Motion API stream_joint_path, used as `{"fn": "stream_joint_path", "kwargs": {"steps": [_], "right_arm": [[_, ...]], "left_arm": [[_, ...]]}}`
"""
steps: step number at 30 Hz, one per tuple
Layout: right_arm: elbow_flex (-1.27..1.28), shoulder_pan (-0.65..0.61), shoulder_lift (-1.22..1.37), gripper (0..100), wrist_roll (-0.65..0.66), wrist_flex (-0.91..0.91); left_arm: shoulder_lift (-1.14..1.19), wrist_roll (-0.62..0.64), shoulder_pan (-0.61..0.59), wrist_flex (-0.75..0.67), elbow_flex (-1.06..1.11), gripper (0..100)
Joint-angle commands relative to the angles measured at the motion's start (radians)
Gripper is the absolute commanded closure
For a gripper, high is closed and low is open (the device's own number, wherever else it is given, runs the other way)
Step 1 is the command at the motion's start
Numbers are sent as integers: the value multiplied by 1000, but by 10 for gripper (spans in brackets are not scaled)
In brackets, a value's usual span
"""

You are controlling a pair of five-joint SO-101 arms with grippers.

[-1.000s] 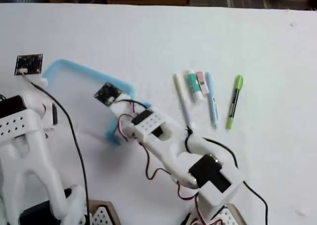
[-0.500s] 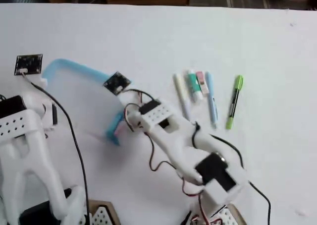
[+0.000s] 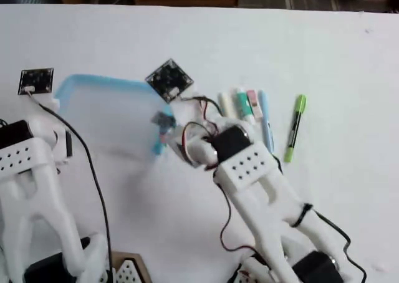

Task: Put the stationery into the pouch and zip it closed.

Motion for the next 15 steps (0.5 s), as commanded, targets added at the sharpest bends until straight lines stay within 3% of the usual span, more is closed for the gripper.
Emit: {"fn": "stream_joint_path", "kwargs": {"steps": [1,10,15], "right_arm": [[-5,-12,-47,981,0,133],[239,-42,44,964,-2,179],[298,-139,48,745,3,214]], "left_arm": [[-5,-6,-7,-3,-9,976],[-7,-6,-7,-3,-8,976],[-7,-6,-5,-3,-12,976]]}}
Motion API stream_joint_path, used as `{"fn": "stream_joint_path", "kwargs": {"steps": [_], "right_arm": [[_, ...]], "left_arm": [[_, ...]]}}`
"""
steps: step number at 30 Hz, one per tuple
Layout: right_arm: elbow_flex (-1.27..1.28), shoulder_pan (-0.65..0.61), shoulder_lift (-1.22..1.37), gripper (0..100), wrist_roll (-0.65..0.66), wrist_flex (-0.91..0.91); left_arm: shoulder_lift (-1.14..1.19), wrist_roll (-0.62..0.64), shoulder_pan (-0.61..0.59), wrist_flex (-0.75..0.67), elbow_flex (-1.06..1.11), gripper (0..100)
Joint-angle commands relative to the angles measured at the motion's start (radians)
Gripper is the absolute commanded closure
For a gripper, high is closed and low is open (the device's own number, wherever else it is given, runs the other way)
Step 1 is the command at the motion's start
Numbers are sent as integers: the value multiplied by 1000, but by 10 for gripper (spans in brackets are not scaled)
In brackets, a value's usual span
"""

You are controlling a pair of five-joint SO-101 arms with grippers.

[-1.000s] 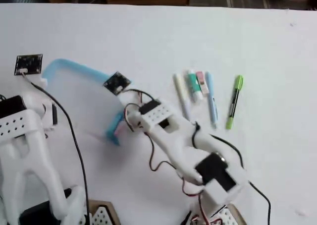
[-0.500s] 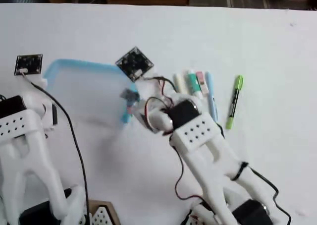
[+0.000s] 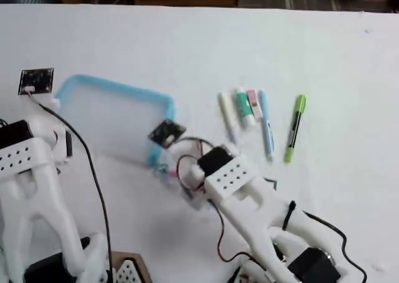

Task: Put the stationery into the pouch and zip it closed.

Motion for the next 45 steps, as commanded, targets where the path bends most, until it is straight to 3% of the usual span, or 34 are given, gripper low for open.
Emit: {"fn": "stream_joint_path", "kwargs": {"steps": [1,3,7,12,16,19,30,40,45], "right_arm": [[0,-70,2,704,5,58],[0,-105,2,668,6,97],[-29,-96,1,697,6,156],[-103,58,2,745,15,177],[-106,168,10,769,173,147],[-104,223,12,772,216,67],[183,177,13,769,213,-329],[187,179,21,762,218,-348],[176,180,127,648,218,-352]], "left_arm": [[-7,-6,-5,-3,-12,976],[-7,-6,-5,-3,-9,976],[-7,-6,-5,-3,-8,976],[-7,-6,-7,-2,-8,976],[-7,-6,-7,-2,-6,976],[-7,-6,-7,-2,-6,976],[-5,-6,-7,-3,-6,976],[-2,-6,-5,-9,-6,976],[-2,-6,-5,-8,-6,976]]}}
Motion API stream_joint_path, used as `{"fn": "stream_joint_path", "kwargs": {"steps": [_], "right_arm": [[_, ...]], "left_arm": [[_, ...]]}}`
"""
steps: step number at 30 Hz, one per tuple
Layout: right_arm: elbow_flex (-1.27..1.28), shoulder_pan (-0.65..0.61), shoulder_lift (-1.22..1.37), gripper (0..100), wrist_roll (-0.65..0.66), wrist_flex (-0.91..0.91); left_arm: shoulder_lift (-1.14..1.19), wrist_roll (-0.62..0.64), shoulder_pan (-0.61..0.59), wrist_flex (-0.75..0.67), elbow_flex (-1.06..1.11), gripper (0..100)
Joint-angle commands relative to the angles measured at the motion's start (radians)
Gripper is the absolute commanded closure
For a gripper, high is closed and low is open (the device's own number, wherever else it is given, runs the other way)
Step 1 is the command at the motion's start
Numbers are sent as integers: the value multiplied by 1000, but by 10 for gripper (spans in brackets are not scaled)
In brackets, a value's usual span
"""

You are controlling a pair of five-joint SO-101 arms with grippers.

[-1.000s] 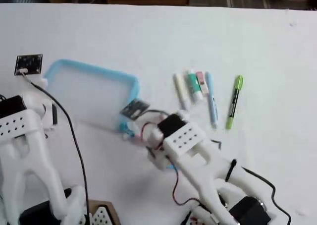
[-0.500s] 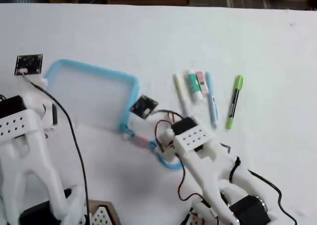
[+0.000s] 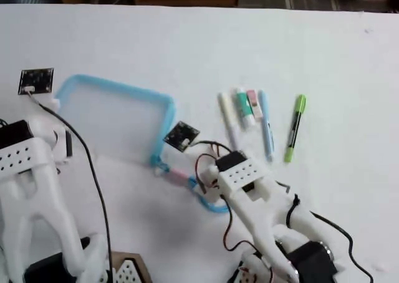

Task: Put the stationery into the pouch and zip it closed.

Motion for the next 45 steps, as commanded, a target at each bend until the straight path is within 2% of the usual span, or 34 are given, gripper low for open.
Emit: {"fn": "stream_joint_path", "kwargs": {"steps": [1,10,13,17,19,22,34,42,45], "right_arm": [[-20,1,71,646,8,-19],[-124,39,280,734,9,-67],[-143,65,306,820,9,-62],[-160,81,300,993,3,-61],[-161,77,263,950,3,-59],[-161,71,157,986,2,-59],[-164,73,-407,981,-31,-16],[-295,73,-561,981,-167,-139],[-400,73,-561,981,-193,-166]], "left_arm": [[-2,-6,-5,-8,-6,976],[-2,-8,-7,-5,-6,976],[-5,-8,-7,-3,-6,976],[-5,-8,-7,-9,-9,976],[-5,-8,-7,-9,-9,976],[-5,-8,-7,-8,-8,976],[-5,-14,-7,-3,-14,976],[-8,-226,-2,81,-37,976],[-8,-229,-2,132,-110,976]]}}
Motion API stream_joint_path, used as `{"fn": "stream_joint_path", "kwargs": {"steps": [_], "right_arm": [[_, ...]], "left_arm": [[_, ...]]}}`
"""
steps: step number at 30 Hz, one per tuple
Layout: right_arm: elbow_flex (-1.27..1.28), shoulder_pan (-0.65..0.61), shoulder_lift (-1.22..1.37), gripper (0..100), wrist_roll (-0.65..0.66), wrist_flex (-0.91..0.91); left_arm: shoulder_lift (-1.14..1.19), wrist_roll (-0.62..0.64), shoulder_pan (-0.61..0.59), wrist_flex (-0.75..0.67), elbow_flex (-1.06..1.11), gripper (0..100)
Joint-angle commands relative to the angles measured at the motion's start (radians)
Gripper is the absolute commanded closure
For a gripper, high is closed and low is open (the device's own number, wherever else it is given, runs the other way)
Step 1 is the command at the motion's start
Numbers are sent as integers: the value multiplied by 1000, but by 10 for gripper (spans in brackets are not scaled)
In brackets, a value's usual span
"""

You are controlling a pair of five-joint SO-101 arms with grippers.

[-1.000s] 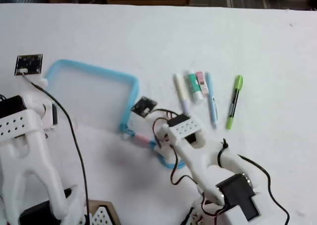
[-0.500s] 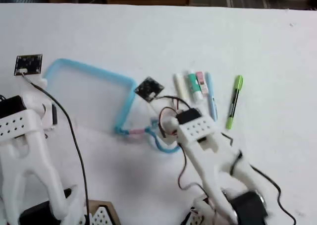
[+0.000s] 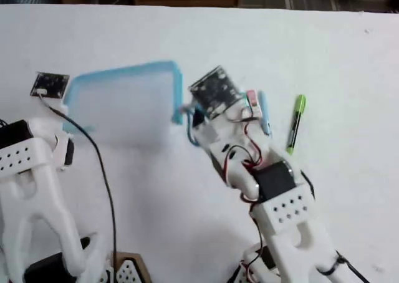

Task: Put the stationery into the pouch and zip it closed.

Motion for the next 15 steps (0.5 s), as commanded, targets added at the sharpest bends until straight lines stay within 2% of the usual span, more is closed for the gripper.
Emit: {"fn": "stream_joint_path", "kwargs": {"steps": [1,10,15], "right_arm": [[-155,2,-30,981,-25,-45],[-500,4,12,981,-21,-38],[-666,4,147,981,-5,-36]], "left_arm": [[-8,-17,-2,58,-123,976],[-8,-11,68,344,-525,976],[-114,-3,81,345,-586,976]]}}
